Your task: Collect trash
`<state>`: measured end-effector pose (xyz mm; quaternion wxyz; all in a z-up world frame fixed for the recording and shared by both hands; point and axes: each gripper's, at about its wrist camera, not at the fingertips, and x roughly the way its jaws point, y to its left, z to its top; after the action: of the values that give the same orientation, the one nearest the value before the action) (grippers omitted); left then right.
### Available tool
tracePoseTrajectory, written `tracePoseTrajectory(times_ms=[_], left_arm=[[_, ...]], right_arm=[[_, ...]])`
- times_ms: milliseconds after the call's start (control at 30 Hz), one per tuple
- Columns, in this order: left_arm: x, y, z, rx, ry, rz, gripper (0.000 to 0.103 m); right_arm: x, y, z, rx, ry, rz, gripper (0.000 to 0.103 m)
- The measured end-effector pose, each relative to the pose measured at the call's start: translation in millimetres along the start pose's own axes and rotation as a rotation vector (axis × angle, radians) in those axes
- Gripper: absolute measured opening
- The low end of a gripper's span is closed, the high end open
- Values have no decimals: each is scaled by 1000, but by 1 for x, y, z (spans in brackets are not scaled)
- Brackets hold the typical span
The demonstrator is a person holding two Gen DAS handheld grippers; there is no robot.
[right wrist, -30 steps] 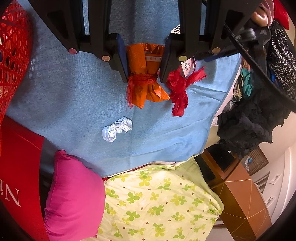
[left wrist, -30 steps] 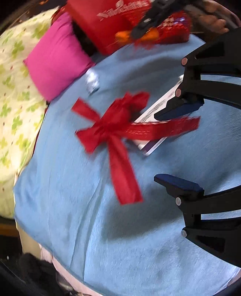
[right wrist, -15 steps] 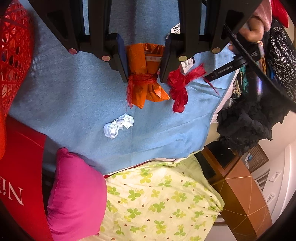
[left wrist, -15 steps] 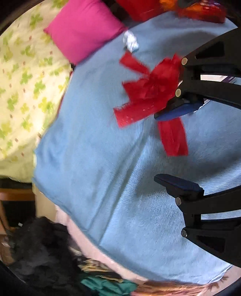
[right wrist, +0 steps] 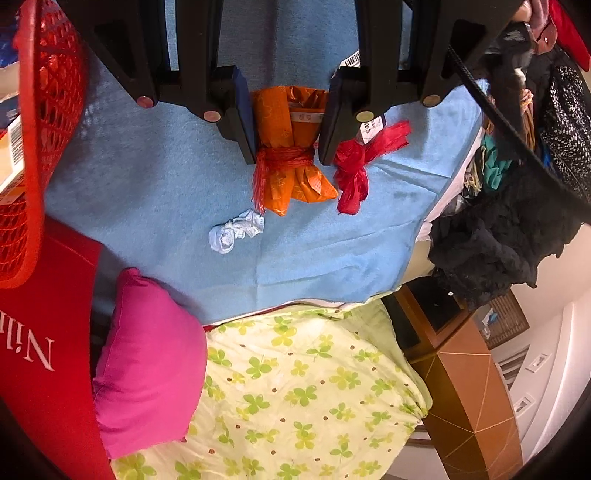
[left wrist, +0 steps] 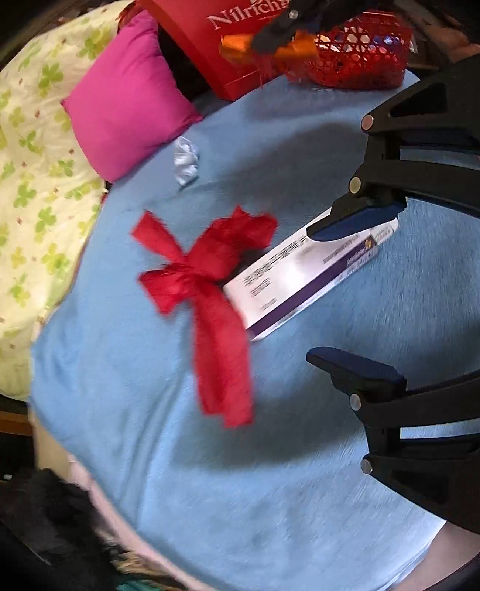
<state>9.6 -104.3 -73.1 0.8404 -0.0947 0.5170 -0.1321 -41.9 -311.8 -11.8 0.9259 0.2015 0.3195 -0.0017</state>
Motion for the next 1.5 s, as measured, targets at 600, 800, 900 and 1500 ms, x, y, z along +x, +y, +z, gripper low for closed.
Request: tracePoseTrajectory(times_ms=[600, 800, 900, 1500], left_arm=[[17, -17, -2, 60, 8, 47, 49], [-13, -10, -14, 101, -51, 75, 49], [-30, -9, -29, 127, -93, 104, 49], [-138, -126, -57, 396, -402, 181, 49]], right_arm=[[-10, -16, 7, 18, -18, 19, 35], [-28, -16, 9, 20, -70, 36, 35], [-39, -18, 11, 29, -100, 49, 35], [-119, -72, 10, 114, -262, 74, 35]])
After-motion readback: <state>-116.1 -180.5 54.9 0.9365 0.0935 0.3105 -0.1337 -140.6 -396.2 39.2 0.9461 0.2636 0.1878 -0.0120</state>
